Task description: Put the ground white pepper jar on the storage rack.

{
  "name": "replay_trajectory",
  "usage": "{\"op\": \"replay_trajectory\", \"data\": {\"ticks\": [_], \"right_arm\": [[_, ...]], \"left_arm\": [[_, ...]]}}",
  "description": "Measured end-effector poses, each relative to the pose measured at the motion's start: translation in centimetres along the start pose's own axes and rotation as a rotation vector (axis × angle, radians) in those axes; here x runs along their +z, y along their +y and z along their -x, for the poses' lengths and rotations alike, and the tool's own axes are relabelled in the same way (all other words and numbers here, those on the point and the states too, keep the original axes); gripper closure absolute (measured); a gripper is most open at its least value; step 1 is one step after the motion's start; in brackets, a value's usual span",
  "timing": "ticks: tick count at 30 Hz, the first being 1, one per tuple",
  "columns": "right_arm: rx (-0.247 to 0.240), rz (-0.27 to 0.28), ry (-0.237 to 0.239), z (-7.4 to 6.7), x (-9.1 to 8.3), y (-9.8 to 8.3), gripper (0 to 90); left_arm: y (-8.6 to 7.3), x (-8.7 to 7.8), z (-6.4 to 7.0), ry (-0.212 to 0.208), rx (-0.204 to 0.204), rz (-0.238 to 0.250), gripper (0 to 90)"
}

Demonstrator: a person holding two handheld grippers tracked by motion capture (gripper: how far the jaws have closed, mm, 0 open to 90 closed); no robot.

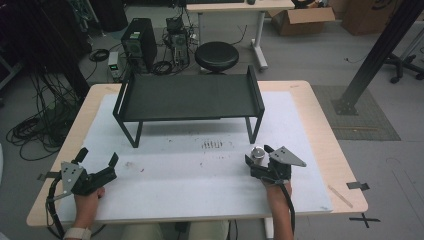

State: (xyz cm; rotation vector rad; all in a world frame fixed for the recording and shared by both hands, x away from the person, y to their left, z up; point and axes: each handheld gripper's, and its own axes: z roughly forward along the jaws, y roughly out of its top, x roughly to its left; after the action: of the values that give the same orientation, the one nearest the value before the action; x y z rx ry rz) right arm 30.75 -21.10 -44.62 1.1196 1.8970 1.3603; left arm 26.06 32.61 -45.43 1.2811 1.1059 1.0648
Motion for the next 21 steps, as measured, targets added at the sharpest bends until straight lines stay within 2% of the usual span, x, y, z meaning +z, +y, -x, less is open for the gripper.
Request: {"op": "replay_trajectory", "data": {"ticks": [15,21], "right_arm": [[-0.014,-0.011,0.036,0.01,0.1,0.03,43.7],[-0.005,-0.005,0.028,0.06,0.04,0.0,48.5]], "left_arm": [[-0.01,-0.01,-0.01,0.0,-0.002,0.001,0.2],[0.0,0.0,0.0,0.0,-0.001,0.001,0.2]]}}
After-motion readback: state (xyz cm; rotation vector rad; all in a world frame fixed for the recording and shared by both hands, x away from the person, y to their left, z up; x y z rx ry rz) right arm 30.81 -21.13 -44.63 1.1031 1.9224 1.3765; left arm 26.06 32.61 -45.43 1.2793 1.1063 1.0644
